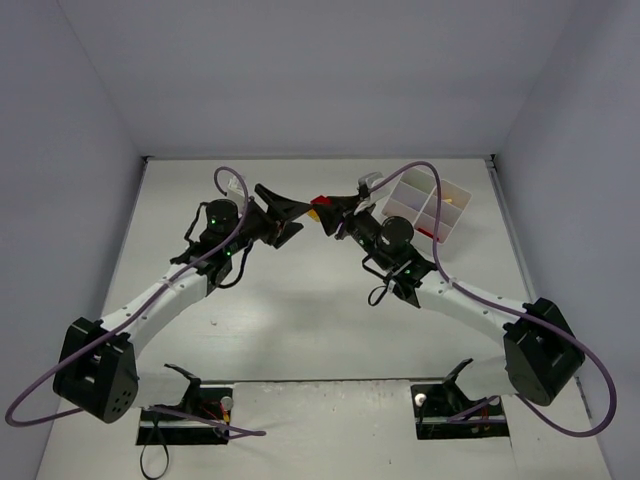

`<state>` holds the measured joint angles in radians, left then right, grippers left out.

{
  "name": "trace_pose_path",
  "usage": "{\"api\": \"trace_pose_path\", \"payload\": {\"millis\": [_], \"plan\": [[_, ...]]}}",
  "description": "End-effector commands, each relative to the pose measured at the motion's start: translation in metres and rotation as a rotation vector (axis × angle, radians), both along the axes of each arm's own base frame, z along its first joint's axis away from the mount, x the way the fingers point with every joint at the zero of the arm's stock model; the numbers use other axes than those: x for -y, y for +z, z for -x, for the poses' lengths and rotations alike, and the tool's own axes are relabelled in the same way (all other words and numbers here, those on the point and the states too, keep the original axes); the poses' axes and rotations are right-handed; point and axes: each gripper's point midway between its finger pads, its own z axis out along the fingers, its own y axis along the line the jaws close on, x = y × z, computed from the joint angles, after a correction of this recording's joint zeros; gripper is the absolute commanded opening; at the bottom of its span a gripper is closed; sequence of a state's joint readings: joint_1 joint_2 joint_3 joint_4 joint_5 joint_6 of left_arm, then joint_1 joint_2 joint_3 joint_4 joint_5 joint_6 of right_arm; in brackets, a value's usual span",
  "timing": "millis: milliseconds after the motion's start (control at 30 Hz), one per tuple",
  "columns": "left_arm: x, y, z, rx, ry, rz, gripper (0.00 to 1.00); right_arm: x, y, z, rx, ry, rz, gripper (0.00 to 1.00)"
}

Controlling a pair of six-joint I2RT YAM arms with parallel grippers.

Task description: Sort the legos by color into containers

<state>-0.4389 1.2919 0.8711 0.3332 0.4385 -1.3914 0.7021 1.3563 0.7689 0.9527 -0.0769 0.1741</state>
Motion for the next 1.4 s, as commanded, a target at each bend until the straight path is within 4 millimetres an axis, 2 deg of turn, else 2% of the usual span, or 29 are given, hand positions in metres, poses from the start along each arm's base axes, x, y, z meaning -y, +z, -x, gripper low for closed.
{"api": "trace_pose_path", "payload": {"millis": [0, 333, 500, 800, 1100, 1367], "plan": [[-0.004, 0.034, 0.005, 0.104, 0.022, 0.042, 0.66, 0.002, 0.066, -0.001, 0.154, -0.024, -0.112, 0.00], [-0.004, 0.031, 0.003, 0.103, 0.028, 0.040, 0.66, 0.001, 0.073, 0.000, 0.164, -0.015, -0.119, 0.00], [-0.001, 0.039, 0.000, 0.120, 0.022, 0.058, 0.65, -0.001, 0.072, 0.002, 0.162, -0.003, -0.124, 0.00], [0.005, 0.038, -0.003, 0.115, 0.012, 0.068, 0.54, -0.005, 0.075, 0.006, 0.164, 0.013, -0.138, 0.00], [0.011, 0.038, -0.007, 0.113, 0.009, 0.080, 0.53, -0.010, 0.074, 0.008, 0.158, 0.031, -0.145, 0.00], [0.010, 0.044, -0.010, 0.160, 0.021, 0.094, 0.42, -0.017, 0.068, 0.018, 0.123, 0.073, -0.154, 0.00]]}}
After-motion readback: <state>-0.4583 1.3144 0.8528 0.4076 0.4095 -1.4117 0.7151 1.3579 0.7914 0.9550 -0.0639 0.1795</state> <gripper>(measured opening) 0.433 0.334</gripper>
